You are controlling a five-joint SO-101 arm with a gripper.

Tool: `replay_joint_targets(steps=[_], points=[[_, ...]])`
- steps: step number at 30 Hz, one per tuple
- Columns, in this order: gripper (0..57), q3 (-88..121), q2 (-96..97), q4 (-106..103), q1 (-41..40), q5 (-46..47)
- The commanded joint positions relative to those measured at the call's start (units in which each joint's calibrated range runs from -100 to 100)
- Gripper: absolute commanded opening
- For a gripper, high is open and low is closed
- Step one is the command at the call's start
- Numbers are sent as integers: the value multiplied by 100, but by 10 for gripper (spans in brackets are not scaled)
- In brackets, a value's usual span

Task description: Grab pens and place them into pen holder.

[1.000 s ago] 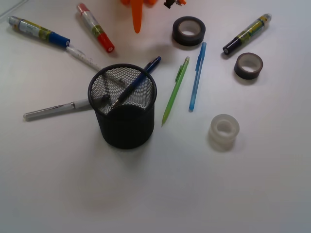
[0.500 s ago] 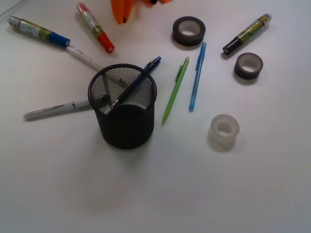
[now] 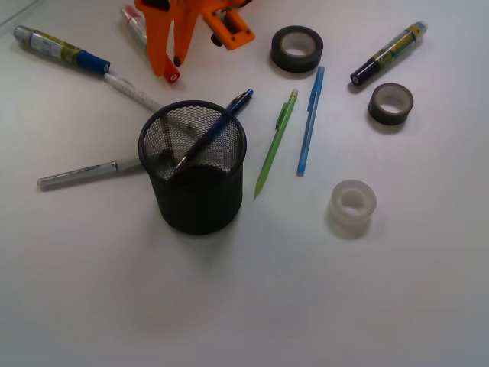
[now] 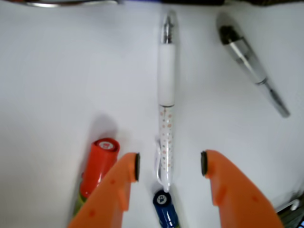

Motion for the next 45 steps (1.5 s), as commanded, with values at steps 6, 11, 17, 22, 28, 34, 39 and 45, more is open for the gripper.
replay_joint_targets(steps=[6,11,17,22,28,34,39,45], points=[[157,-652,1668,-813,47,-142],[157,-1132,2450,-813,54,-239],[154,-1739,2994,-778,99,-249],[153,-2147,3368,-454,279,-493],[11,-2645,3793,-61,286,-513],[3,-2645,3665,-26,346,-518],[3,-2763,2373,727,705,-718],[3,-3315,257,1164,1086,-1236]])
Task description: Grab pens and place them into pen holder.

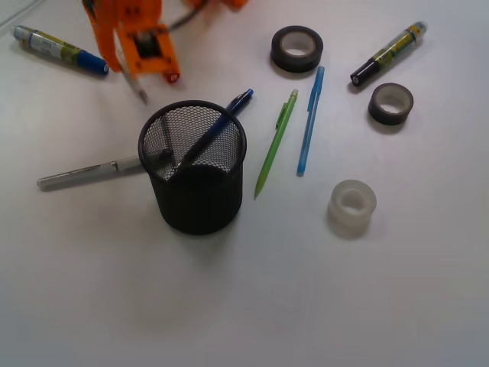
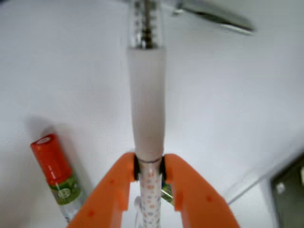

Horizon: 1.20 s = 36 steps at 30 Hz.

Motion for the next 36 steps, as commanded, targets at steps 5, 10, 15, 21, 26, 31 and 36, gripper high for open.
replay_joint_targets(steps=[5,10,15,21,26,31,36], points=[[3,-675,-2269,-1062,-287,-1153],[3,58,-2261,-3756,-930,-1709],[3,1263,-1683,-6696,-1498,-2100],[3,1807,-442,-9294,-1879,-2281],[4,1798,527,-10047,-2066,-2452],[9,1852,1292,-10528,-2193,-2652],[161,1825,1666,-10720,-2313,-2662]])
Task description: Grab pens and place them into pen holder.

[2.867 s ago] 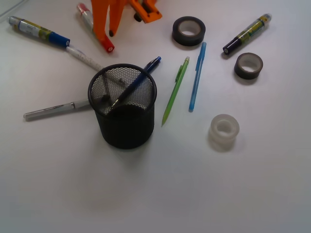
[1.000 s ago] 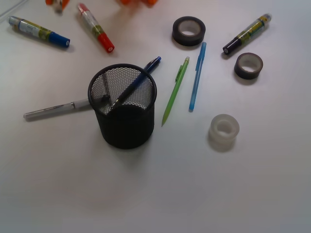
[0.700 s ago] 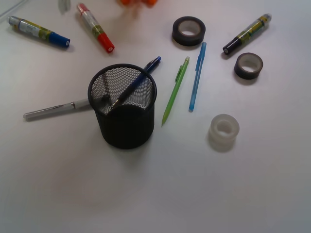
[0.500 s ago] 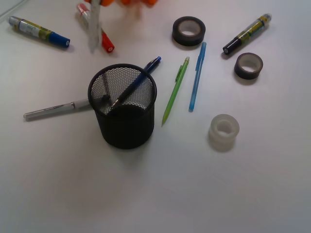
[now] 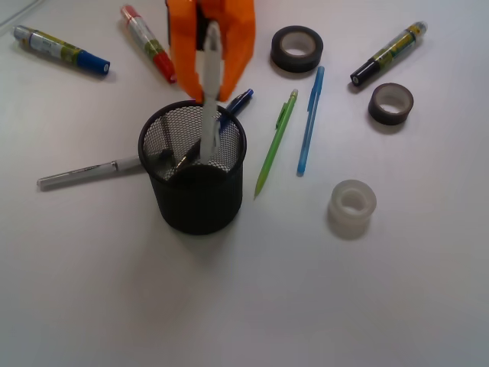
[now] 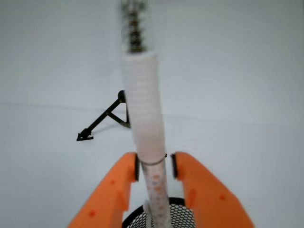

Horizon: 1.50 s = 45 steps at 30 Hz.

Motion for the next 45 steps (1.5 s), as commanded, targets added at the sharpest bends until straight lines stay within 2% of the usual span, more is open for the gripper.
replay_joint_targets(steps=[1,3,7,10,14,18,23,28,35,45], points=[[186,-80,54,-128,-49,-5],[214,-80,71,-111,-56,59],[217,-243,-133,431,-56,381],[217,-624,-685,2041,-71,576],[217,-1366,-1688,5165,-56,576],[216,-1629,-2538,7466,78,49],[215,-1366,-3261,9277,93,-689],[215,-796,-3728,10694,-393,-1558],[214,-162,-3439,11166,-1073,-2252],[214,-162,-1807,10204,-1245,-2315]])
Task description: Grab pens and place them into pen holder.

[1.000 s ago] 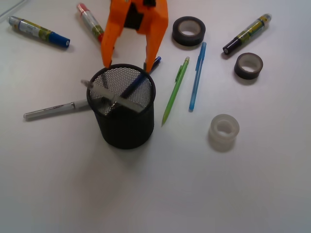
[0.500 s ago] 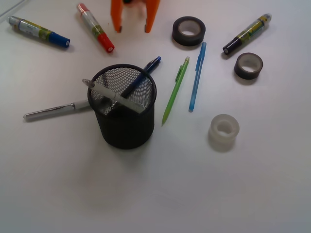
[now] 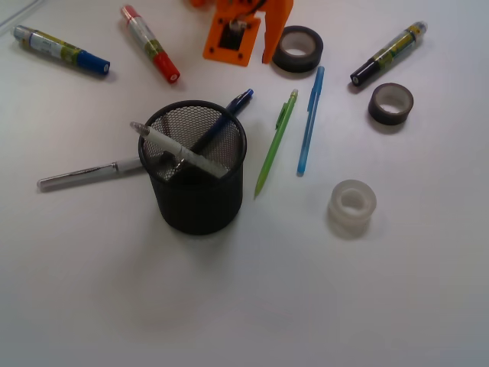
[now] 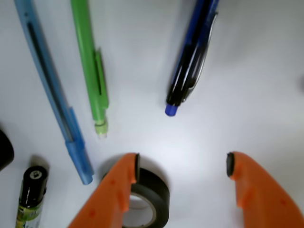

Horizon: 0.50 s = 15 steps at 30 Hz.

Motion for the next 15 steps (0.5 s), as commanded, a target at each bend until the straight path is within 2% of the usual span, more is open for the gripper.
replay_joint_targets(steps=[1,15], points=[[214,-27,514,-502,-32,-5],[215,-36,2010,-2226,320,210]])
